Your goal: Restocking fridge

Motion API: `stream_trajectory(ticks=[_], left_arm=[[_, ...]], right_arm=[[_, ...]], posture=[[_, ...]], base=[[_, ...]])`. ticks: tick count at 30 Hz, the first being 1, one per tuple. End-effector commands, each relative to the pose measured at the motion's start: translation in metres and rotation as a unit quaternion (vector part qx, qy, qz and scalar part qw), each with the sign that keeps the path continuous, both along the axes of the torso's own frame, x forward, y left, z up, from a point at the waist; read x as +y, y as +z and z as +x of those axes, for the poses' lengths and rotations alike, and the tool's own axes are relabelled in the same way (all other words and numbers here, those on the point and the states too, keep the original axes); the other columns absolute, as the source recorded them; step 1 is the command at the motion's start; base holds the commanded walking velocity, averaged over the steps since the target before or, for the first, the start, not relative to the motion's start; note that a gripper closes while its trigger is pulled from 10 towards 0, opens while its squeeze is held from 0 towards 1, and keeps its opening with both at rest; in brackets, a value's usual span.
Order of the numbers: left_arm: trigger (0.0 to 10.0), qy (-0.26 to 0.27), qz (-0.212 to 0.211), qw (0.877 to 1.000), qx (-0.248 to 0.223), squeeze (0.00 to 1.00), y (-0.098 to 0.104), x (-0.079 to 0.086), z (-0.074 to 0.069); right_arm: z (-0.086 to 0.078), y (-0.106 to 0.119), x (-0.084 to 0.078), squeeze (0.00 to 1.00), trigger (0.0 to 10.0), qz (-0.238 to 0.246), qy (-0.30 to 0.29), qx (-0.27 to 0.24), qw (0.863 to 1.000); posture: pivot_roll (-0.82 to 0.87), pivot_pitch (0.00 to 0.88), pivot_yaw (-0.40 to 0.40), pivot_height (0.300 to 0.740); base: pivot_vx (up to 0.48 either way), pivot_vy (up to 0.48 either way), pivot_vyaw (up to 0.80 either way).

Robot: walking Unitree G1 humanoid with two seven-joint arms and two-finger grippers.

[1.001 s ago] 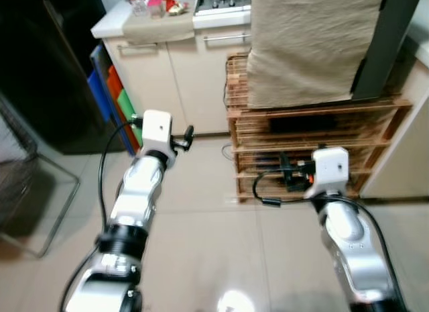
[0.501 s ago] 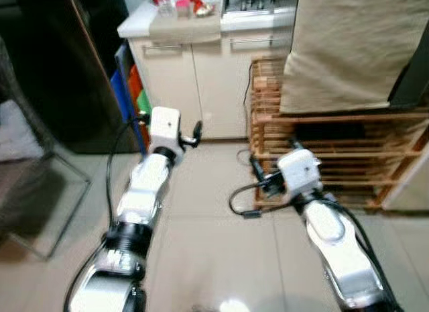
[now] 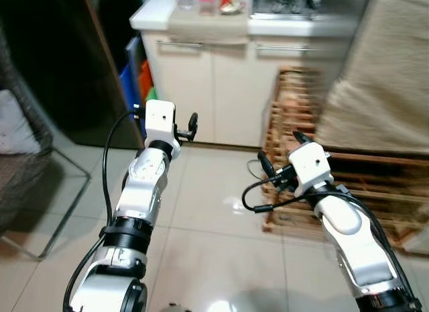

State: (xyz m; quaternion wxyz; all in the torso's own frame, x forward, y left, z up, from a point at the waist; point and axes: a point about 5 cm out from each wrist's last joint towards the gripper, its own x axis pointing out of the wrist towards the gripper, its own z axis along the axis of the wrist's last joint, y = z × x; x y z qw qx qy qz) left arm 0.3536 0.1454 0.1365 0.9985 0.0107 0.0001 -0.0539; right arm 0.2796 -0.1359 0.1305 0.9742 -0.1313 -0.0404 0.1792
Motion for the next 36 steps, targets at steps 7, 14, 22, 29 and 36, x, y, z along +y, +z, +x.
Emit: stream_trajectory(ticks=[7, 14, 22, 29, 36], left_arm=[[10.0, -0.03, -0.009, 0.999, -0.01, 0.0, 0.005, -0.016, 0.0], [10.0, -0.031, -0.017, 0.999, 0.004, 0.0, 0.0, -0.012, -0.002], [10.0, -0.049, -0.011, 0.999, 0.005, 0.0, 0.002, -0.013, 0.002], [10.0, -0.071, -0.028, 0.997, -0.003, 0.0, 0.003, -0.014, 0.0], [10.0, -0.126, -0.089, 0.988, -0.018, 0.0, 0.003, -0.026, -0.014]], right_arm=[[0.012, -0.007, -0.043, 0.0, 10.0, 0.036, -0.117, 0.042, 0.992], [0.012, -0.011, -0.061, 0.0, 10.0, 0.052, -0.173, 0.043, 0.983], [0.007, -0.014, -0.064, 0.0, 10.0, 0.056, -0.212, 0.032, 0.975], [0.003, -0.014, -0.071, 0.0, 10.0, 0.061, -0.234, 0.026, 0.97], [0.001, -0.01, -0.073, 0.01, 10.0, 0.07, -0.254, 0.003, 0.965]], posture=[[-0.09, 0.0, 0.058, 0.74], [-0.1, 0.0, 0.078, 0.74], [-0.11, 0.0, 0.108, 0.74], [-0.13, 0.0, 0.129, 0.74], [-0.14, 0.0, 0.138, 0.74]], base=[[0.193, 0.047, -0.22], [0.0, 0.48, -0.69], [0.0, 0.48, -0.69], [0.0, 0.48, -0.69], [0.0, 0.48, -0.69]])
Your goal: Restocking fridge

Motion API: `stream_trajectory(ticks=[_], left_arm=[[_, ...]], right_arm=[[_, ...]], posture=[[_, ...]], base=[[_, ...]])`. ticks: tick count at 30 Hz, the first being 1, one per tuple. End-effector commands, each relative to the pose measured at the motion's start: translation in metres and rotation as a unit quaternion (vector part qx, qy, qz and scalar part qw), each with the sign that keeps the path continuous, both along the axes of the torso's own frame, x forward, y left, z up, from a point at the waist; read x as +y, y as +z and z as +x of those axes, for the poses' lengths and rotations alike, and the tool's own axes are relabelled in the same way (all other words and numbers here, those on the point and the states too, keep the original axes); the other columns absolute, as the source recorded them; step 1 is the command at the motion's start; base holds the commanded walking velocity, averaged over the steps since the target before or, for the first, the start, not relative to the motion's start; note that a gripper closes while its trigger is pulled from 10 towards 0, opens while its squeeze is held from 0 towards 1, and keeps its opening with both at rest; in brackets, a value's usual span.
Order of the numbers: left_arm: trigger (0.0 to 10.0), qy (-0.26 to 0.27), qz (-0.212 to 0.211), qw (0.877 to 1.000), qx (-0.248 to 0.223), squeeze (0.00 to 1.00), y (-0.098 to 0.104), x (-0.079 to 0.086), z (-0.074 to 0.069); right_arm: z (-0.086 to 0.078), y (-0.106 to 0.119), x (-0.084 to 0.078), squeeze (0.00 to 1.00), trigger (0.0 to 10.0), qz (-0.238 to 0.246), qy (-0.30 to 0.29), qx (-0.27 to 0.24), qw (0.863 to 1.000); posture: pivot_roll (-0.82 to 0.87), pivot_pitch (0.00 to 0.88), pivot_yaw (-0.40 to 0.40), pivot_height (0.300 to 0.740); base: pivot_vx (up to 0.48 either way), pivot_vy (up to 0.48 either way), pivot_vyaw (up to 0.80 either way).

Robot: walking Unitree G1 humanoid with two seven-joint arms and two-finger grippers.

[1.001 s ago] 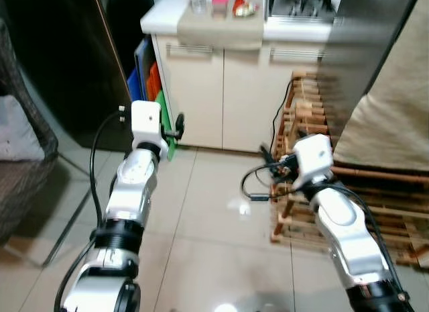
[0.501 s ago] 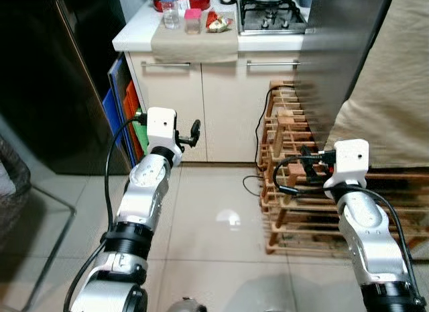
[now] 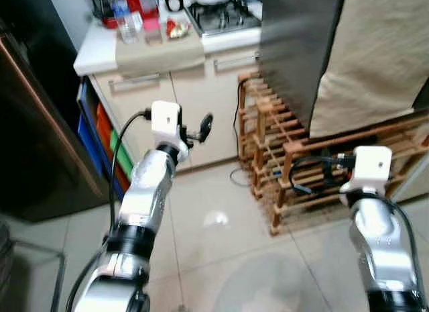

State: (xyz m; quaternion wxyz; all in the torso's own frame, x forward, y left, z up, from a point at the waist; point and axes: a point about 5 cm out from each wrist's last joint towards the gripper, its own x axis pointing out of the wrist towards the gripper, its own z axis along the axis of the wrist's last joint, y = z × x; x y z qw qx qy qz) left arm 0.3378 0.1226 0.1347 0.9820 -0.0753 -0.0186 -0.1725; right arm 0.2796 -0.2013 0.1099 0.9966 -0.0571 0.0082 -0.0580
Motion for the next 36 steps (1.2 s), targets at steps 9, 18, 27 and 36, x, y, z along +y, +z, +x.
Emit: stream_trajectory(ticks=[9, 18, 27, 36], left_arm=[[10.0, -0.002, 0.005, 1.0, 0.001, 0.0, 0.003, -0.006, 0.005], [10.0, 0.022, -0.034, 0.999, 0.031, 0.0, -0.002, 0.0, 0.007], [10.0, 0.094, 0.048, 0.993, 0.059, 0.0, -0.026, 0.025, 0.004], [10.0, 0.07, 0.015, 0.997, 0.017, 0.0, -0.009, 0.016, 0.008]], right_arm=[[0.0, 0.008, -0.003, 0.02, 10.0, -0.003, -0.017, -0.026, 1.0], [0.0, 0.009, -0.001, 0.03, 10.0, -0.003, -0.015, -0.03, 0.999], [-0.006, 0.013, -0.004, 0.03, 10.0, 0.02, -0.009, -0.05, 0.999], [-0.002, 0.013, 0.004, 0.03, 10.0, -0.007, 0.01, -0.045, 0.999]], posture=[[-0.14, 0.0, 0.141, 0.74], [-0.14, 0.0, 0.137, 0.74], [-0.14, 0.0, 0.106, 0.74], [-0.13, 0.0, 0.096, 0.74]], base=[[0.0, 0.48, -0.69], [0.0, 0.48, -0.69], [0.0, 0.427, -0.7], [0.276, -0.028, -0.08]])
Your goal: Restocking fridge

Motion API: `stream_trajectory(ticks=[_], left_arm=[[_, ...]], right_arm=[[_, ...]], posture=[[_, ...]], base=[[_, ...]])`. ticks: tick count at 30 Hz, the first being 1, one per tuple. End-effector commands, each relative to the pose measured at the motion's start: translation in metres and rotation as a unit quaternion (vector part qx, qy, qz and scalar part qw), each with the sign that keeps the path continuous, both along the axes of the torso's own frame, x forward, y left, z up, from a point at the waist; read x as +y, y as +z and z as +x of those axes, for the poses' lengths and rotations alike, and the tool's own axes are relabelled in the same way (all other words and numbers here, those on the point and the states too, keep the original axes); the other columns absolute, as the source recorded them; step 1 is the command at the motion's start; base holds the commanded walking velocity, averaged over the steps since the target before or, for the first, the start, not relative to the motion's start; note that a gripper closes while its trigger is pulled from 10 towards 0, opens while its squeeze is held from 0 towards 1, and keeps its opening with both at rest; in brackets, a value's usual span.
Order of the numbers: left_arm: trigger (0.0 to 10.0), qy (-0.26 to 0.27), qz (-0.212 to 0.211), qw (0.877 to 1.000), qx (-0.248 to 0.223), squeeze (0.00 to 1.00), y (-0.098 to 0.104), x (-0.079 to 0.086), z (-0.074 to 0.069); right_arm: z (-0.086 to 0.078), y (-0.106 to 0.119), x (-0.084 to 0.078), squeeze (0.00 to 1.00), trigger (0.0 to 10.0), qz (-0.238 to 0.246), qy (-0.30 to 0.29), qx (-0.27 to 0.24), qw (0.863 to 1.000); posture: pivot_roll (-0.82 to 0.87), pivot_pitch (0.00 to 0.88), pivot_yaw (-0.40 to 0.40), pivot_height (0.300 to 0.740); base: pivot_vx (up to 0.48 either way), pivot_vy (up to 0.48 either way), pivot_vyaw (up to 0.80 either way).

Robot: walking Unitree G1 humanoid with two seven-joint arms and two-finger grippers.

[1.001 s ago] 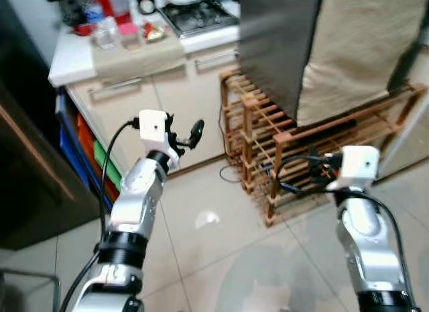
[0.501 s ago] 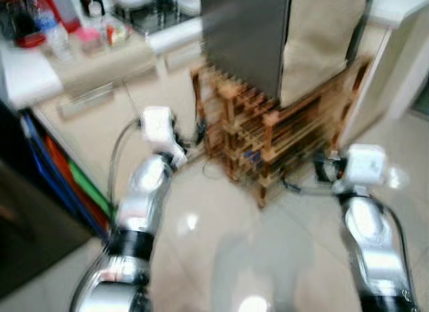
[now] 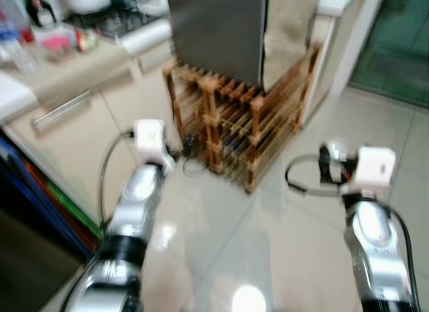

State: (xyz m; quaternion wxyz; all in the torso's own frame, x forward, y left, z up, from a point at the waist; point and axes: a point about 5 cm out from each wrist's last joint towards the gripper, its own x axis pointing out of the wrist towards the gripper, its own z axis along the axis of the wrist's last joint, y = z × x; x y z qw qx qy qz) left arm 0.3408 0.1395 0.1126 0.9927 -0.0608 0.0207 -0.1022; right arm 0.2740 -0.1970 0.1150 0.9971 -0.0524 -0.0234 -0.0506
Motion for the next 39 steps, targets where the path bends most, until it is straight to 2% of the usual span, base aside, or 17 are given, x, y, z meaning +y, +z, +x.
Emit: stream_trajectory(ticks=[1, 8, 17, 27, 34, 39], left_arm=[[10.0, 0.001, -0.001, 1.0, -0.027, 0.0, 0.014, -0.002, 0.005], [10.0, -0.003, 0.007, 0.999, -0.032, 0.0, 0.016, -0.002, 0.007], [10.0, -0.016, 0.0, 0.999, -0.039, 0.0, 0.021, -0.01, 0.01], [10.0, -0.025, -0.009, 0.999, -0.043, 0.0, 0.023, -0.017, 0.01], [10.0, 0.015, -0.039, 0.999, -0.029, 0.0, 0.025, -0.009, 0.015], [10.0, 0.025, -0.039, 0.999, -0.027, 0.0, 0.025, -0.008, 0.016]], right_arm=[[0.005, 0.006, 0.002, 0.03, 10.0, -0.011, 0.005, -0.006, 1.0], [0.004, 0.005, 0.001, 0.03, 10.0, -0.003, 0.005, -0.007, 1.0], [0.005, 0.006, -0.002, 0.03, 10.0, -0.016, -0.002, -0.012, 1.0], [0.007, 0.007, -0.001, 0.03, 10.0, -0.021, 0.0, -0.014, 1.0], [0.008, 0.005, 0.004, 0.02, 10.0, -0.023, 0.009, -0.008, 1.0], [0.009, 0.006, 0.007, 0.04, 10.0, -0.025, 0.015, -0.011, 1.0]], posture=[[-0.13, 0.0, 0.1, 0.74], [-0.13, 0.0, 0.11, 0.74], [-0.14, 0.0, 0.114, 0.74], [-0.14, 0.0, 0.119, 0.74], [-0.14, 0.0, 0.121, 0.74], [-0.14, 0.0, 0.122, 0.74]], base=[[0.439, 0.0, 0.0], [0.442, 0.0, -0.69], [0.442, 0.0, -0.67], [0.457, 0.0, 0.0], [0.472, 0.0, 0.0], [0.461, 0.0, 0.0]])
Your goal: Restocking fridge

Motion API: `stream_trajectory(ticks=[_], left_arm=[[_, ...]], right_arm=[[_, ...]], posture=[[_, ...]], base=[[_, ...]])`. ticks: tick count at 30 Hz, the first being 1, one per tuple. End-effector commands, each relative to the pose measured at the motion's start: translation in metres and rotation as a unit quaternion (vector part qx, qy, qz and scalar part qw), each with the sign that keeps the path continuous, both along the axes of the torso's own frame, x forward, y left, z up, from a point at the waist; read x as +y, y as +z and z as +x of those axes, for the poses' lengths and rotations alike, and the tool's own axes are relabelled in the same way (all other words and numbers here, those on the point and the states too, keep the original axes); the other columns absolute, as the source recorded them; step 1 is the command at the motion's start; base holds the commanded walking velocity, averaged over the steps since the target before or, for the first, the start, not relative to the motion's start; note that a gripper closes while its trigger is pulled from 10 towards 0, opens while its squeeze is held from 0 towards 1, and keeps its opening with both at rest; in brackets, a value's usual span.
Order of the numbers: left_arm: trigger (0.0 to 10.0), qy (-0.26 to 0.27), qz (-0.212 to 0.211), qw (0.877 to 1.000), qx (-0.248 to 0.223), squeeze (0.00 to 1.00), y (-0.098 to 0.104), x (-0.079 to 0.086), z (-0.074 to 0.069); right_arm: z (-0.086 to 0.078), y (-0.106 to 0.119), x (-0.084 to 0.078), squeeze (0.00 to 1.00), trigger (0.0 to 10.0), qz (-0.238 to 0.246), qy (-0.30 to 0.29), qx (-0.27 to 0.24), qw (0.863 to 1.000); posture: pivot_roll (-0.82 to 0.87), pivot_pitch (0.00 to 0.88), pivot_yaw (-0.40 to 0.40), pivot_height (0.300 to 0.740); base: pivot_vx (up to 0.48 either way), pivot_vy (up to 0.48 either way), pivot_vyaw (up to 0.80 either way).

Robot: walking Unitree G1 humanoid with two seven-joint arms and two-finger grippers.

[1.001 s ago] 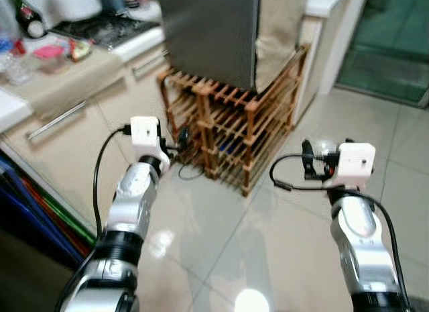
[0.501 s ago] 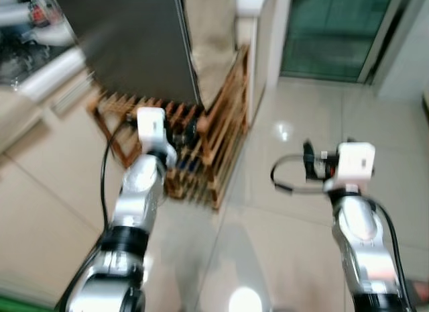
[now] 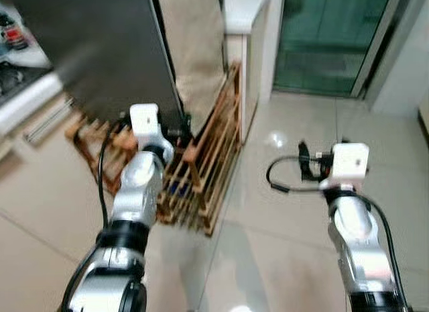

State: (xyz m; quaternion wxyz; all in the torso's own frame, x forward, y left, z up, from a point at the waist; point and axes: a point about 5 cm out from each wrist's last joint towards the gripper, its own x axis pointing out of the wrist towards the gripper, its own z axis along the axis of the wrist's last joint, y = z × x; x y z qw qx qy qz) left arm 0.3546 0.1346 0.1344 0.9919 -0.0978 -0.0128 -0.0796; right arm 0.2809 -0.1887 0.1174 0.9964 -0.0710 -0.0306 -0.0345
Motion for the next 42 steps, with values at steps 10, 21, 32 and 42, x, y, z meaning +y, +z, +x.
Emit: stream_trajectory(ticks=[10, 21, 32, 42], left_arm=[[10.0, 0.071, -0.014, 0.997, -0.023, 0.0, 0.023, 0.011, 0.01], [10.0, 0.063, -0.039, 0.995, -0.072, 0.0, 0.058, 0.003, 0.01], [10.0, 0.003, -0.042, 0.998, -0.051, 0.0, 0.055, -0.02, 0.009], [10.0, 0.025, -0.042, 0.998, 0.024, 0.0, 0.04, -0.03, 0.033]], right_arm=[[0.002, 0.004, -0.001, 0.01, 10.0, 0.0, 0.001, -0.005, 1.0], [-0.002, 0.0, -0.002, 0.0, 10.0, -0.002, 0.005, 0.001, 1.0], [-0.002, -0.002, -0.001, 0.0, 10.0, -0.002, 0.005, 0.005, 1.0], [-0.002, -0.001, 0.002, 0.01, 10.0, 0.0, 0.008, 0.004, 1.0]], posture=[[-0.14, 0.0, 0.121, 0.74], [-0.14, 0.0, 0.125, 0.74], [-0.15, 0.0, 0.127, 0.74], [-0.15, 0.0, 0.131, 0.74]], base=[[0.458, 0.0, 0.0], [0.0, 0.0, 0.0], [0.0, 0.0, 0.0], [0.0, 0.0, 0.0]])
